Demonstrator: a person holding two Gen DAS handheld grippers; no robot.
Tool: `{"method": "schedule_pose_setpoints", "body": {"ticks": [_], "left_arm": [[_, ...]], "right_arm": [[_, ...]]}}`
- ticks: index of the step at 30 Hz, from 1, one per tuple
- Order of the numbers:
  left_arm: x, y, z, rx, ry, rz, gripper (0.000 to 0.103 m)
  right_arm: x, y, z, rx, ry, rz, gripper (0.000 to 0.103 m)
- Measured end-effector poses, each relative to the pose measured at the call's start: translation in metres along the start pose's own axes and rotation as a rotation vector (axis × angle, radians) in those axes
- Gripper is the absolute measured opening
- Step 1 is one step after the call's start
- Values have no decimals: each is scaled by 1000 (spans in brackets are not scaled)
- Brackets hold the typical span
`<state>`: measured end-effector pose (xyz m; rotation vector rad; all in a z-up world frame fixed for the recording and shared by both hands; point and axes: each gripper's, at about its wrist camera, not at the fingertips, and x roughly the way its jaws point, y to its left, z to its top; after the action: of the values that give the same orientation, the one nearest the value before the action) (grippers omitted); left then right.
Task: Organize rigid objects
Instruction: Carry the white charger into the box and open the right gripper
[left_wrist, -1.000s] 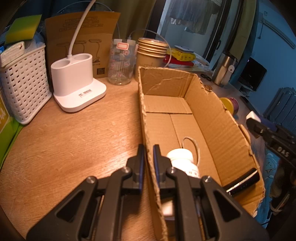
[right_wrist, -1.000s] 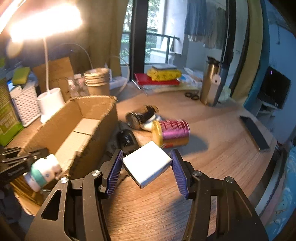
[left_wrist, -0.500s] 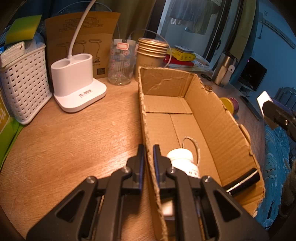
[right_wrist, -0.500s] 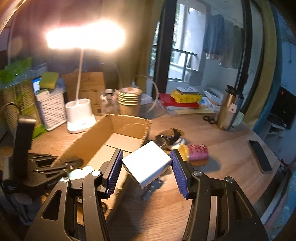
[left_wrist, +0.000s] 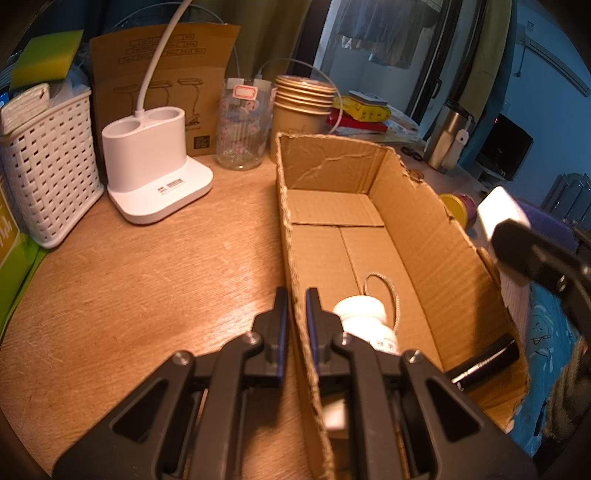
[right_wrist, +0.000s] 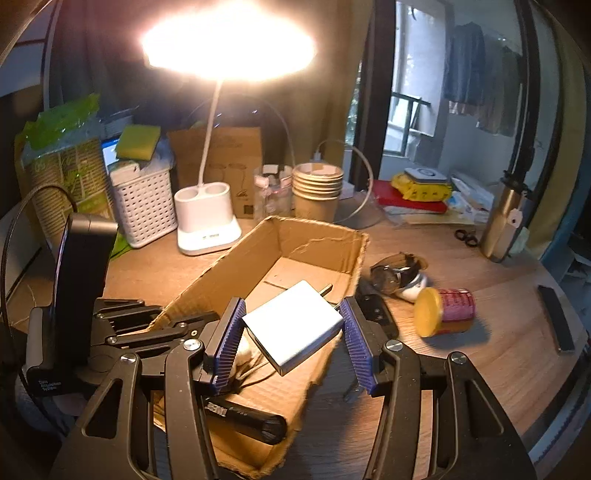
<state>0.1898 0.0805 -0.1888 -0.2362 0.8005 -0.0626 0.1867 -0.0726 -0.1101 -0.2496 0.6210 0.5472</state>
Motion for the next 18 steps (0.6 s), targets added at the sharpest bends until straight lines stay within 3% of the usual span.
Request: {"method": "schedule_pose_setpoints", "body": {"ticks": [7,18], "left_arm": [[0,0,0,0,0,0,10],[0,-1,0,1,0,-1,10]], "right_arm": [[16,13,-8,-8,42,42,56],[37,12,-19,-9,116,31,56]]}}
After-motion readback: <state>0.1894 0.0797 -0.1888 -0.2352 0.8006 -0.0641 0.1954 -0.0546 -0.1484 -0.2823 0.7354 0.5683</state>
